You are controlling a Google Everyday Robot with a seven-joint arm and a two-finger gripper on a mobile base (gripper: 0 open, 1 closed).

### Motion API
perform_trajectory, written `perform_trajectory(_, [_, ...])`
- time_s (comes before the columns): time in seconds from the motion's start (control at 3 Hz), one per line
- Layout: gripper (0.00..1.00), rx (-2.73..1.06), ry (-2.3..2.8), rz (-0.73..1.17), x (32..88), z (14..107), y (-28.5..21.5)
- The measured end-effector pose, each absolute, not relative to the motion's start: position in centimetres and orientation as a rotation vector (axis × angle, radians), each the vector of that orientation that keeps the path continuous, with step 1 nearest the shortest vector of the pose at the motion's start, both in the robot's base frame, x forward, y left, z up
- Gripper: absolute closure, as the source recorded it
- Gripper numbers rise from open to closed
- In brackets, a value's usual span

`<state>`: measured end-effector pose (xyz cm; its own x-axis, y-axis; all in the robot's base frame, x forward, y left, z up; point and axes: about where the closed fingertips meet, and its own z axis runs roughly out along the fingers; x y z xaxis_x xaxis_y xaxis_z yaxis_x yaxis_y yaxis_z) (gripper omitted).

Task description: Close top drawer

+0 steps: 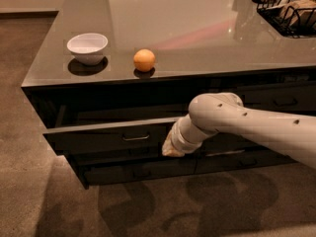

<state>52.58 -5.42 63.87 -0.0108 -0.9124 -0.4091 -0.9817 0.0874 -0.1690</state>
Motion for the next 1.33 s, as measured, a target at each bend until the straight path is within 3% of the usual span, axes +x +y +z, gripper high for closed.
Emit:
perform_trajectory(0.67, [1.0, -1.775, 1.955, 0.149, 60.0, 60.4, -6.6])
perform_trajectory(1.33, [1.0, -1.736, 1.918, 0.154, 64.1, 59.9, -6.9])
